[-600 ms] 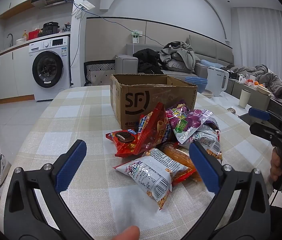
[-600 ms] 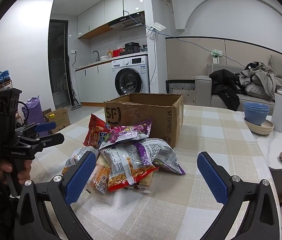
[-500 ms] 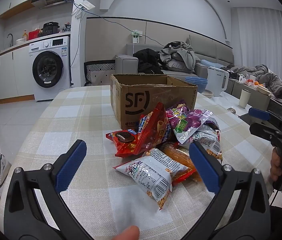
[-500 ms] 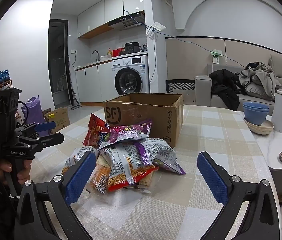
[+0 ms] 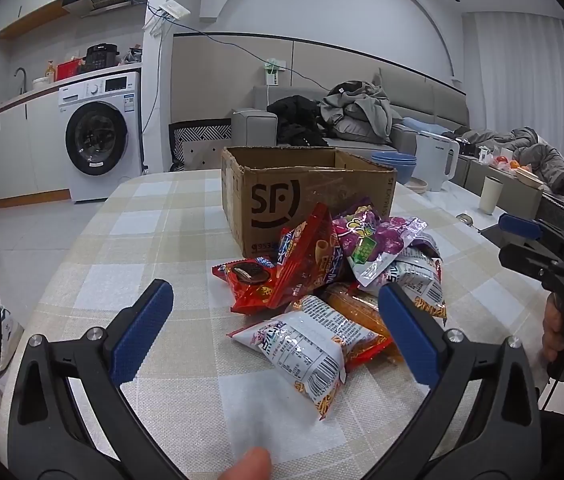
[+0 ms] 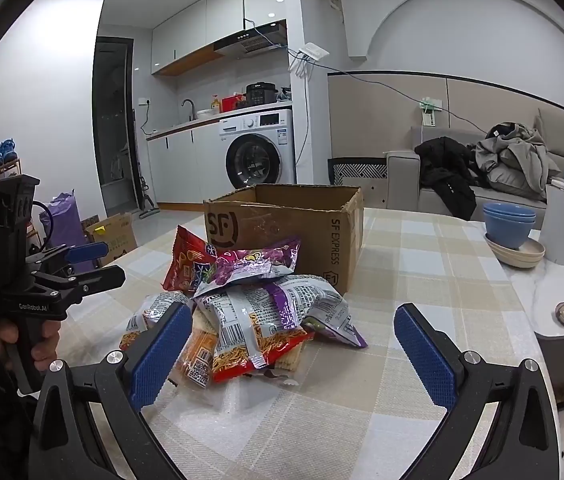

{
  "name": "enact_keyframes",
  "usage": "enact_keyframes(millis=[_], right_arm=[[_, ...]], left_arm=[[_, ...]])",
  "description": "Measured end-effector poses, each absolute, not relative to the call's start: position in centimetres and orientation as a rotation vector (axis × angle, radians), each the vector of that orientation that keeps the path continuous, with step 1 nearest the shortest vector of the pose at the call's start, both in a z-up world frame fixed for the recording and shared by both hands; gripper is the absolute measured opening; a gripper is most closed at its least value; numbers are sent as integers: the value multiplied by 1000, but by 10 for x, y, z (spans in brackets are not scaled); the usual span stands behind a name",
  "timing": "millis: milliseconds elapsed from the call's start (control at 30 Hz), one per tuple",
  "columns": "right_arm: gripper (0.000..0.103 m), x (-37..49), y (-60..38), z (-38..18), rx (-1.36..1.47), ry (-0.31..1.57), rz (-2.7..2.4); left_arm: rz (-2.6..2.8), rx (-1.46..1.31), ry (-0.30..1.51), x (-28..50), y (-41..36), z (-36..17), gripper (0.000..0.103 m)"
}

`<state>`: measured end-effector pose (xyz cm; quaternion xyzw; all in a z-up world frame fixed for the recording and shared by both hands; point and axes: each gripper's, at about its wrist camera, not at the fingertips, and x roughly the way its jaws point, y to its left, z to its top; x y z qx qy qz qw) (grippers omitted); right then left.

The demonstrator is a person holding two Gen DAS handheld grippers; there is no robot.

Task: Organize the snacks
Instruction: 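Move both tools toward the snack pile in front of the box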

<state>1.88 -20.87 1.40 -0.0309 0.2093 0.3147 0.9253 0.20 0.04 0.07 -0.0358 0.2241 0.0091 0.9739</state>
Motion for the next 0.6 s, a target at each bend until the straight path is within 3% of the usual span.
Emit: enact_keyframes(millis=[600], right_arm=[[103, 20, -201, 19, -95, 472, 618]], left_arm=[[-22, -77, 487, 9, 1, -3, 102]])
